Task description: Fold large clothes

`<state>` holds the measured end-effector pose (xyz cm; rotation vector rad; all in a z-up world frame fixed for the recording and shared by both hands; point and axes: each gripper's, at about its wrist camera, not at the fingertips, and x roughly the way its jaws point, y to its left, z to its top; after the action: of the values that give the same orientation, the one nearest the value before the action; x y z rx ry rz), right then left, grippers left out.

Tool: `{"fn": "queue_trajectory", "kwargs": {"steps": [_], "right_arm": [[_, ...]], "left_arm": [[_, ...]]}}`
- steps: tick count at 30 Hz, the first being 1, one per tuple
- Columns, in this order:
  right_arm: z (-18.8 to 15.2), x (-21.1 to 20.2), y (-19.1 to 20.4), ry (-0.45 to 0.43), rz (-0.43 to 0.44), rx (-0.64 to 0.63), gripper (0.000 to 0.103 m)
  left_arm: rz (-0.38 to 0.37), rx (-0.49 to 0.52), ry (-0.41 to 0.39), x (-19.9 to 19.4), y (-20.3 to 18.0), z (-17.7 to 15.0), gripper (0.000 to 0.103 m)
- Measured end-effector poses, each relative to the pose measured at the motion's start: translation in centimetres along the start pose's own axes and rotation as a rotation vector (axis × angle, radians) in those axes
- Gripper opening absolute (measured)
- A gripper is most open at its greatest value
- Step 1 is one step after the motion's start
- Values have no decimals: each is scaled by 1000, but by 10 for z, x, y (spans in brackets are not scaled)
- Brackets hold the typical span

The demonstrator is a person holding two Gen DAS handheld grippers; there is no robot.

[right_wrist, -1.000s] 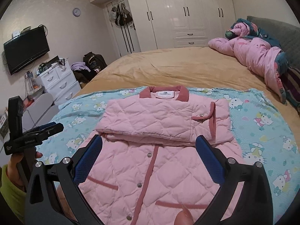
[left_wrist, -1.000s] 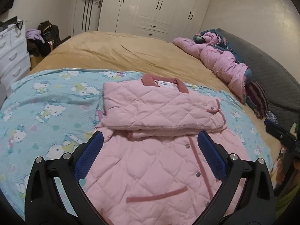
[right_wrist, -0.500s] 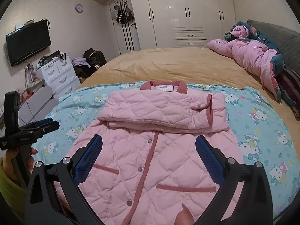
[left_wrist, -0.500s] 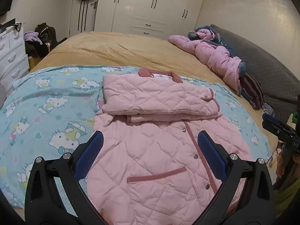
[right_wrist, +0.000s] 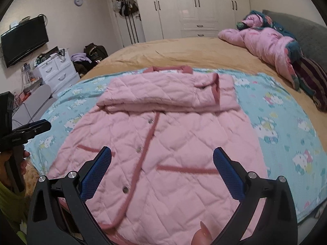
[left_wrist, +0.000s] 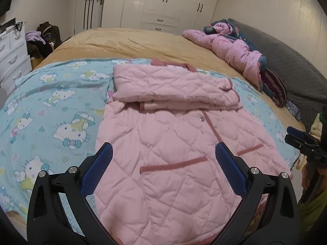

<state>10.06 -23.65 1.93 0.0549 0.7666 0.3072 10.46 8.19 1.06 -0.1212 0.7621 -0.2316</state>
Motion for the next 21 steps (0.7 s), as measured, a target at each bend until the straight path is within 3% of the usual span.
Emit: {"fn": "queue_trajectory", "kwargs": {"steps": [7, 21], "right_arm": [[-22, -8, -26, 31, -52, 29, 99], [-60, -3, -75, 124, -146, 99, 99]], "left_arm": [[18, 11, 65, 6, 4, -26, 94], [123, -30, 199, 12, 39, -78, 94]]}}
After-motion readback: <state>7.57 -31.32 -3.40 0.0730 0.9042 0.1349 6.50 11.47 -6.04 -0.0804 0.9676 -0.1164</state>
